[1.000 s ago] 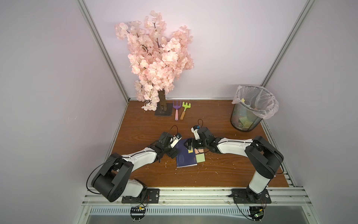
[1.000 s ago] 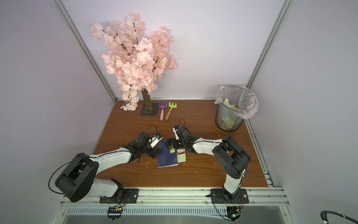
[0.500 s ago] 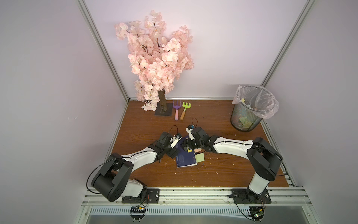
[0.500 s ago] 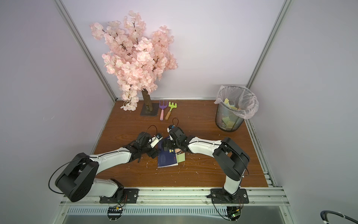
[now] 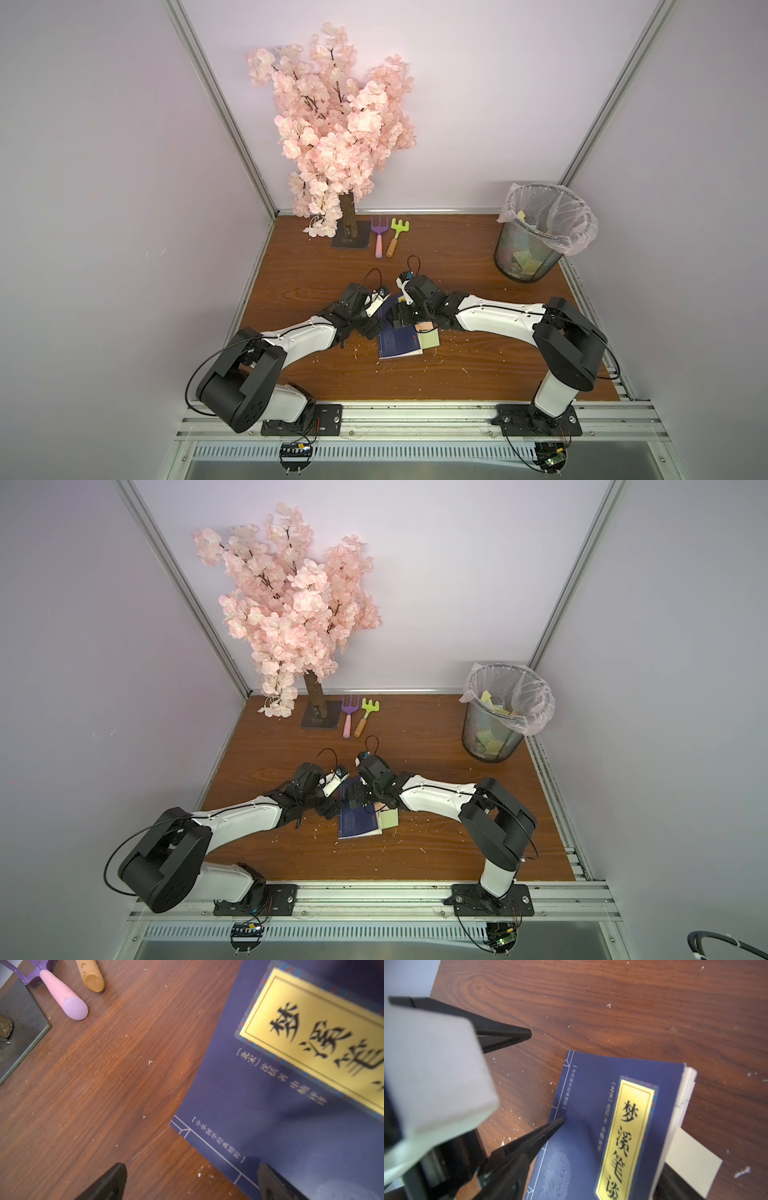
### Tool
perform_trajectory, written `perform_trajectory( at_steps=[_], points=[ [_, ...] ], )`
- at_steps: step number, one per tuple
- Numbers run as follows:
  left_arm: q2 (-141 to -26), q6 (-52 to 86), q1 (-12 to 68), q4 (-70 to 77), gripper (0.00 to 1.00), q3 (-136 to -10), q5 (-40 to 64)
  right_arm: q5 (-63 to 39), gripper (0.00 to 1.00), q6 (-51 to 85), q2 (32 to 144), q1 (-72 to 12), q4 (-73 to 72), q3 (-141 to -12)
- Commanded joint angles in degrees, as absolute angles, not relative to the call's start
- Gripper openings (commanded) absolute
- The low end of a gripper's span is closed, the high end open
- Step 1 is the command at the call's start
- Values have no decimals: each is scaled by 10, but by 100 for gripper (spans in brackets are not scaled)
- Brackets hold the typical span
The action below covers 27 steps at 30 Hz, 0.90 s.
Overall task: Peel off the used sticky note
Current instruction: Open the book at the center of the board.
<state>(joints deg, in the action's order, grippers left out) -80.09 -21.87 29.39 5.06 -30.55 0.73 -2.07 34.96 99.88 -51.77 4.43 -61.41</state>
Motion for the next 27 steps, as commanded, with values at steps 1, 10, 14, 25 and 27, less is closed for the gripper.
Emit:
perform_trajectory(
  at_steps=[1, 10, 14, 25, 27],
  points=[
    [-825, -230, 299, -2, 97, -283, -24, -24, 89, 352, 990, -528, 46, -625],
    [-824, -230, 299, -1, 98, -282, -23, 21, 92, 342, 971, -537, 84, -645],
    [-824, -230, 299, -1, 97, -281, -23, 11, 92, 345, 969, -540, 80, -649],
    [-824, -230, 298, 0, 98, -281, -22, 1, 91, 351, 970, -550, 67, -652],
    [-824, -230, 298, 0, 98, -282, -22, 0, 91, 353, 972, -550, 65, -651]
  ],
)
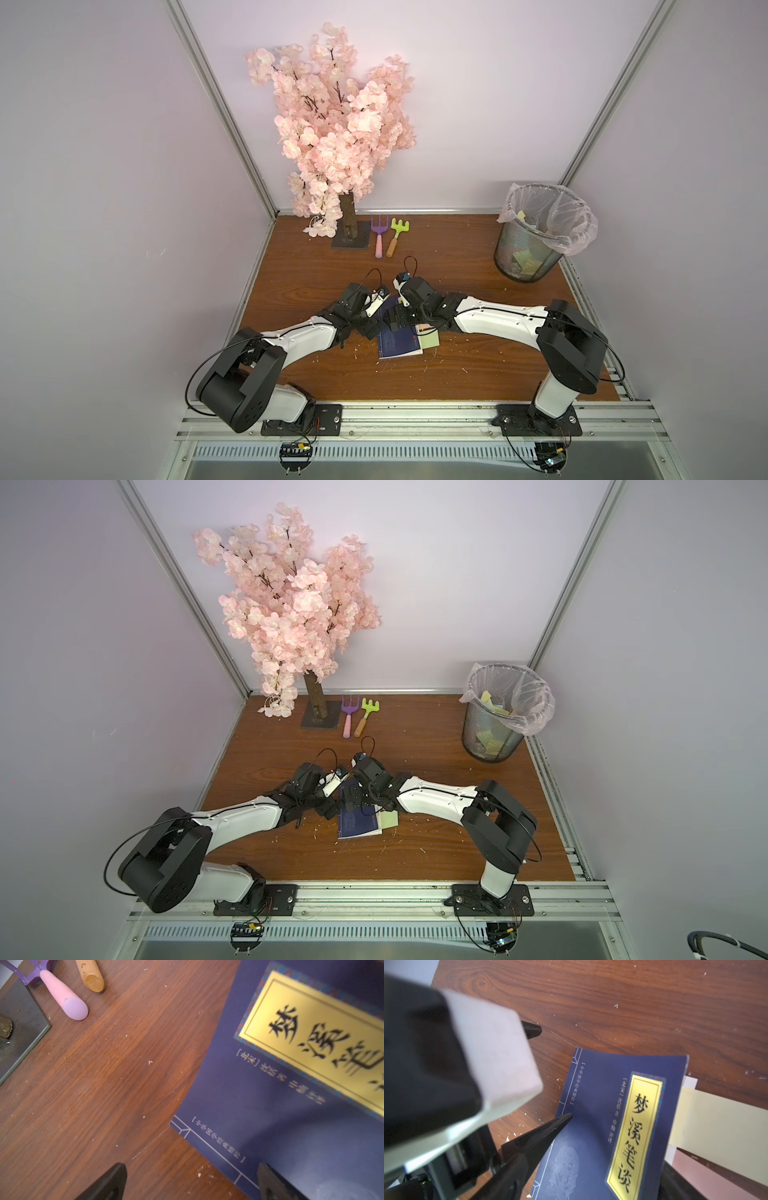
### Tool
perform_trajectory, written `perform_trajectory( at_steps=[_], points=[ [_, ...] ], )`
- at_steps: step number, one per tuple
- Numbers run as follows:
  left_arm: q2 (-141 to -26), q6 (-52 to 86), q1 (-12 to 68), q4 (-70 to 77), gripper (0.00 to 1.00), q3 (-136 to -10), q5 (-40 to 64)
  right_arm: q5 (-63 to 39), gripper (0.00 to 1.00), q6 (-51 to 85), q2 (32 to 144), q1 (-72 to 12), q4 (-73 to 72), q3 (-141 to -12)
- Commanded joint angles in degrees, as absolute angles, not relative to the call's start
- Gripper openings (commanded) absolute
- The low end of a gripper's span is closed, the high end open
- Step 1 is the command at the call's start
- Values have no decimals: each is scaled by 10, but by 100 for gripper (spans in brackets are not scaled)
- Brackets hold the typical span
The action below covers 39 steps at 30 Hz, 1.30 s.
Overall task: Peel off the used sticky note
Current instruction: Open the book at the center of the board.
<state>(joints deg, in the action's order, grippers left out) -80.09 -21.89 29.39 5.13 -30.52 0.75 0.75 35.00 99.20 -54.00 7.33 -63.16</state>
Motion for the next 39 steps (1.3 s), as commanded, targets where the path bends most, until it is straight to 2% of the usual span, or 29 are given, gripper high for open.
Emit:
perform_trajectory(
  at_steps=[1, 10, 20, 27, 39],
  points=[
    [-824, -230, 298, 0, 98, -282, -22, -1, 91, 354, 972, -550, 62, -649],
    [-823, -231, 297, 0, 97, -280, -20, -31, 90, 382, 976, -547, -4, -615],
    [-820, -231, 294, 2, 97, -278, -17, -120, 87, 411, 984, -547, -101, -606],
    [-820, -231, 294, 2, 97, -277, -16, -54, 88, 419, 987, -540, -59, -601],
    [-817, -231, 292, 4, 97, -276, -14, -63, 81, 435, 966, -525, -110, -554]
  ],
)
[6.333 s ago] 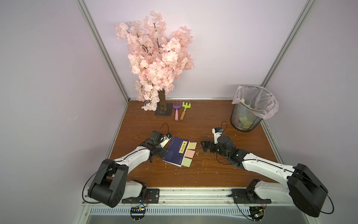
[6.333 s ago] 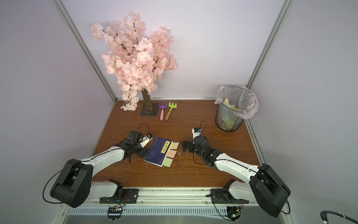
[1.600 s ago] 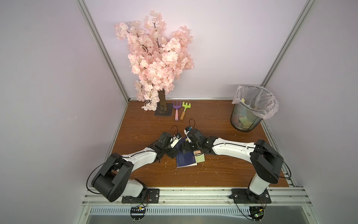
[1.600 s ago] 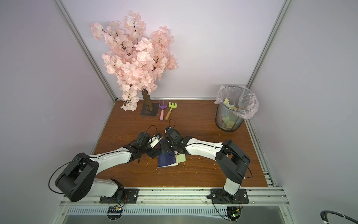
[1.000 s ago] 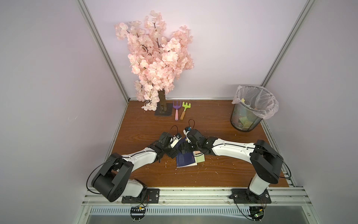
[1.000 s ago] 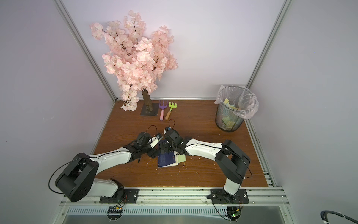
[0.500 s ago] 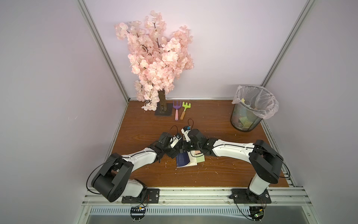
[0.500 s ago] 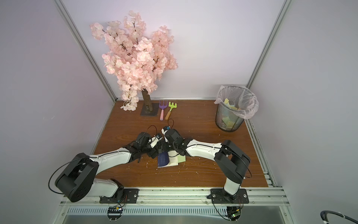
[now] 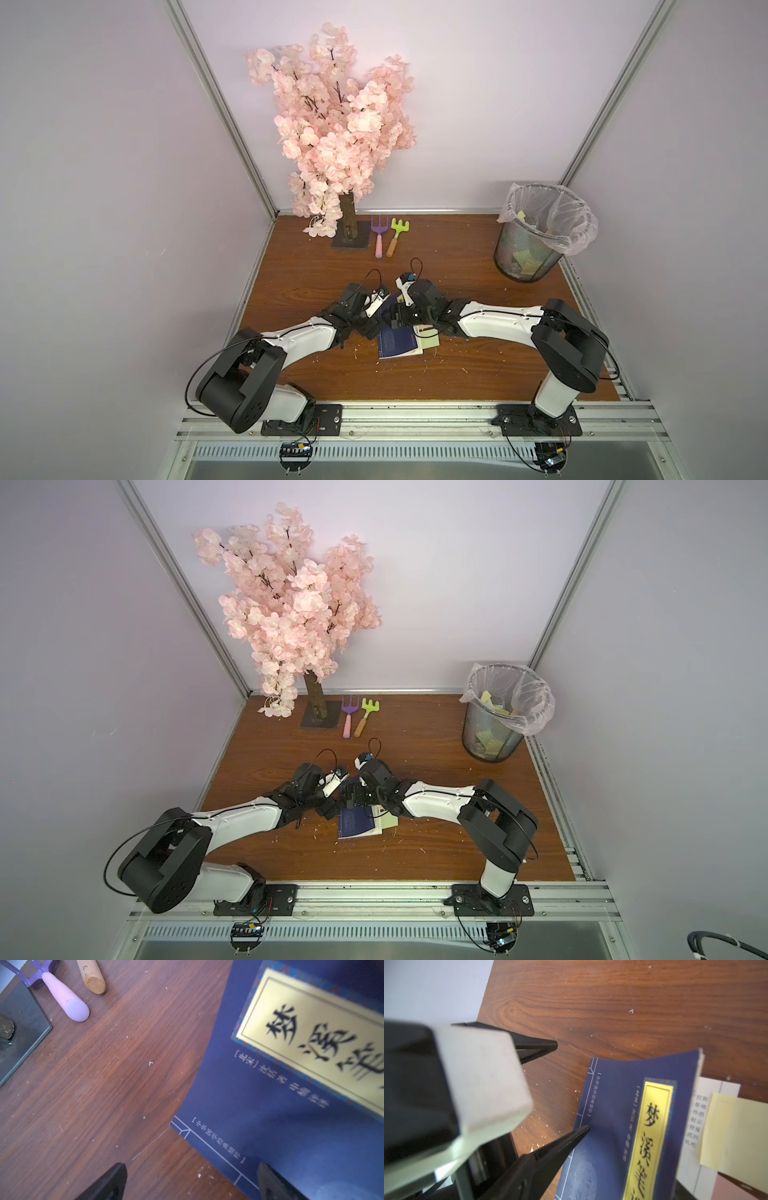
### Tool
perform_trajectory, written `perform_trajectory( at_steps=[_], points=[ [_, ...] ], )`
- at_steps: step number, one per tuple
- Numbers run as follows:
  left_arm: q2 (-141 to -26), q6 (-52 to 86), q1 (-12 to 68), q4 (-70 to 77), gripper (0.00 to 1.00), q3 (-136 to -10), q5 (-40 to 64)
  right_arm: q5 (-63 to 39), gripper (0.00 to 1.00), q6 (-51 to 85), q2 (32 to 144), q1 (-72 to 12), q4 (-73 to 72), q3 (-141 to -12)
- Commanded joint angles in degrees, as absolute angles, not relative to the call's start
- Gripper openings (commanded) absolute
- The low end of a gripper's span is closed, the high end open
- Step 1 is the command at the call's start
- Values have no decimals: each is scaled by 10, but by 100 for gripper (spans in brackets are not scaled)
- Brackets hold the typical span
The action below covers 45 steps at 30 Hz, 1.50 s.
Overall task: Peel off the used sticky note
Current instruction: Open the book at the center of the board.
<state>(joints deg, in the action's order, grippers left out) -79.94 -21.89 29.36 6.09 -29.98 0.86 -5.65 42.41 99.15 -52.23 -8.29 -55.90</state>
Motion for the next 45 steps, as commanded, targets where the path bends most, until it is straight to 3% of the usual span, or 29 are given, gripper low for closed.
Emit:
perform_trajectory(
  at_steps=[1, 5, 16, 21, 38, 45],
  points=[
    [-817, -231, 292, 4, 97, -276, -13, -59, 79, 436, 963, -525, -110, -553],
    [-807, -230, 287, -7, 98, -282, -5, -39, 72, 443, 959, -522, -107, -543],
    [-743, -279, 237, -148, 99, -374, 52, -27, 11, 459, 959, -496, -112, -531],
    [-723, -267, 239, -198, 99, -411, 92, -10, 0, 475, 943, -484, -111, -527],
    [-730, -252, 325, -168, 99, -430, 87, -19, 0, 584, 901, -406, -169, -453],
    [-734, -259, 401, -115, 99, -427, 47, -22, 0, 642, 912, -393, -211, -435]
  ],
)
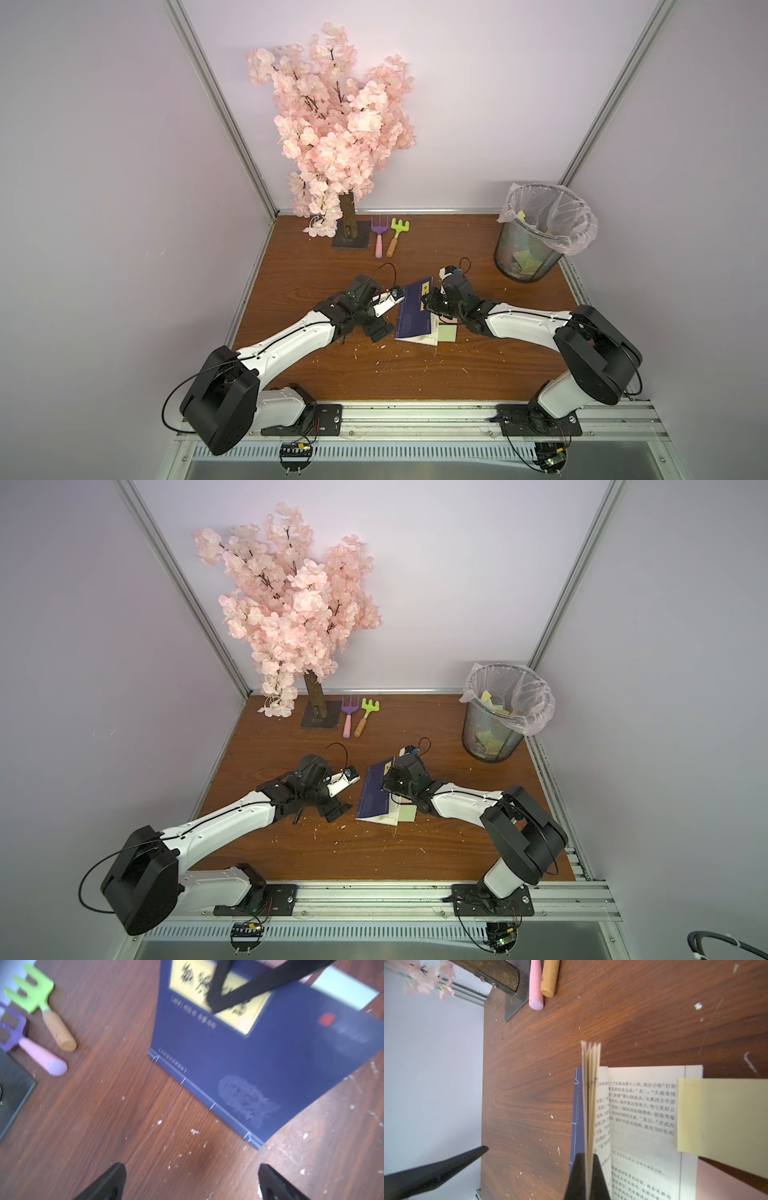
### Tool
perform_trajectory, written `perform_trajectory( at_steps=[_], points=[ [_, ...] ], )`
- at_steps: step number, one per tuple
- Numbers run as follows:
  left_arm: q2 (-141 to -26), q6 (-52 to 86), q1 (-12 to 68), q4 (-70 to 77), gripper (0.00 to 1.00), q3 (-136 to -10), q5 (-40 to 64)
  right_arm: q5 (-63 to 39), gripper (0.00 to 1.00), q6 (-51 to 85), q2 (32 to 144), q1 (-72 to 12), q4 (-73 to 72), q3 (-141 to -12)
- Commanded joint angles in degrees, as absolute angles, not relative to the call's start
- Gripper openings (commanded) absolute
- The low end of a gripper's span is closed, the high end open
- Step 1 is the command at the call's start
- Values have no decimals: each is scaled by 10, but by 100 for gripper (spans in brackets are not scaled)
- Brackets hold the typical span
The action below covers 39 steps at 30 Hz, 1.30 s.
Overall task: Peel off the used sticky note
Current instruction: Open the book at the center of the board.
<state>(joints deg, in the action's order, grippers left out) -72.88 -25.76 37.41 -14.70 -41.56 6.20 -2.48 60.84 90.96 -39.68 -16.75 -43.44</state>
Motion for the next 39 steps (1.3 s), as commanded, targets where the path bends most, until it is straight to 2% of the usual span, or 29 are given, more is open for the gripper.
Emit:
perform_trajectory(
  at_steps=[1, 16, 30, 39],
  points=[
    [-736, -260, 411, -108, 99, -424, 42, -22, 0, 647, 914, -393, -212, -436],
    [-766, -271, 517, 38, 100, -364, 1, -50, 0, 718, 943, -383, -278, -412],
    [-839, -278, 564, 128, 99, -366, -63, -63, 0, 737, 949, -378, -307, -401],
    [-874, -274, 587, 191, 99, -364, -143, -69, 0, 747, 947, -376, -327, -390]
  ],
)
